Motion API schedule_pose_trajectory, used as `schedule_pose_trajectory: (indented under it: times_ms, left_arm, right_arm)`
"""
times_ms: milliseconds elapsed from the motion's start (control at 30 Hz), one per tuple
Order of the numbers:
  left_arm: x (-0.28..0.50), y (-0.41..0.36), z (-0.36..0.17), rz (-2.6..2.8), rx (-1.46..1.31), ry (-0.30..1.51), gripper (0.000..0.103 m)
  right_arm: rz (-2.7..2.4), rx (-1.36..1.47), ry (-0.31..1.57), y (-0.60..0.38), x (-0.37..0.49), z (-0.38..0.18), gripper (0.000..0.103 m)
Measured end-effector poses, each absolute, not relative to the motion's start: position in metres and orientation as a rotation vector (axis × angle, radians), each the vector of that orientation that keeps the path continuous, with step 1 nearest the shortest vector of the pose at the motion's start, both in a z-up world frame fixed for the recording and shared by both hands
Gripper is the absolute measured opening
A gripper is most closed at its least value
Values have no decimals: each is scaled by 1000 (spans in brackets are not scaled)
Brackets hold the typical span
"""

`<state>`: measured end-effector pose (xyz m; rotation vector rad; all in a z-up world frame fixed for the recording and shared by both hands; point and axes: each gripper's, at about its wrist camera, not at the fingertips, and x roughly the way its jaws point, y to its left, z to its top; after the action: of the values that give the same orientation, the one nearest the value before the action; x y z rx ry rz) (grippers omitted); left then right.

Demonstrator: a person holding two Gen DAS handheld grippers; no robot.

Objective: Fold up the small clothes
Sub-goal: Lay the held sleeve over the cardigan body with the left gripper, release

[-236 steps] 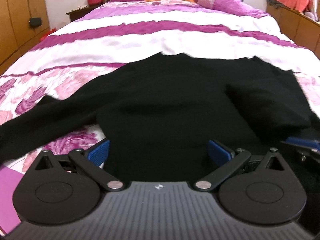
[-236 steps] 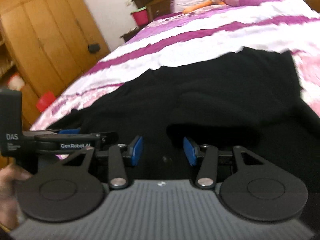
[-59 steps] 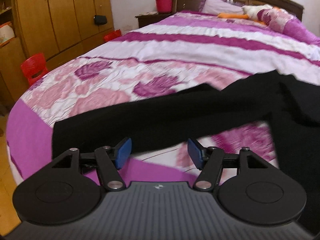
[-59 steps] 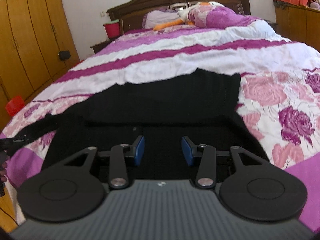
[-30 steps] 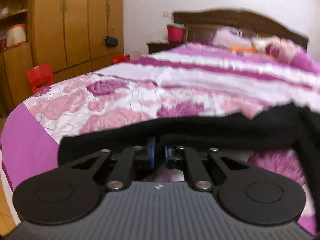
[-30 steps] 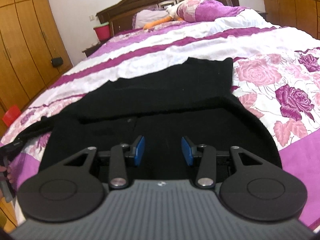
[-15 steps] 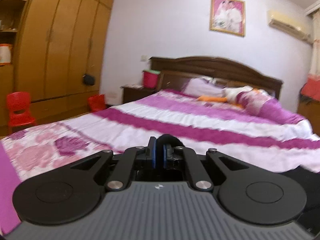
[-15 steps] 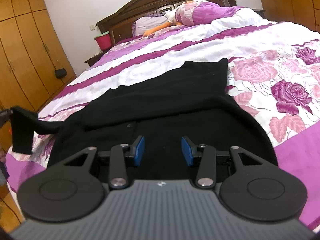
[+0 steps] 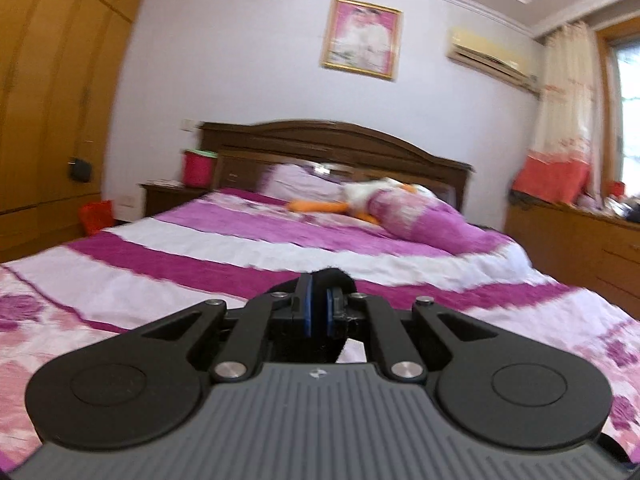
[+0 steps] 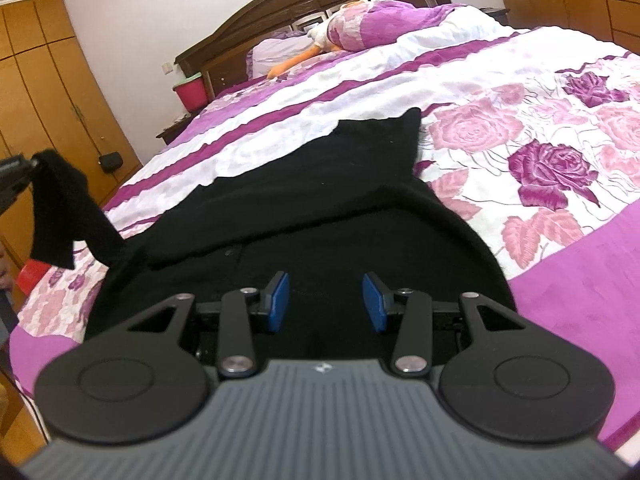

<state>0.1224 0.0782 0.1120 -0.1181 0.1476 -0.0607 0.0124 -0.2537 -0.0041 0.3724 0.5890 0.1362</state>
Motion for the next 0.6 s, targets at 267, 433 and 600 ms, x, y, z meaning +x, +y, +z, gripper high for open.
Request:
schedule_pose_trajectory:
  times_ms: [267,433,600]
  left_arm:
    - [163,6,53,-183,-89,314,8]
    - [196,-8,12,-220,-128,467,9]
    - [205,3,-9,-215,-205,568,34]
  right_arm:
    - [73,343,590,-264,9,-10,45]
    - [62,367,616,-271,11,-22,45]
    - [66,366,617,-271,11,-27,43]
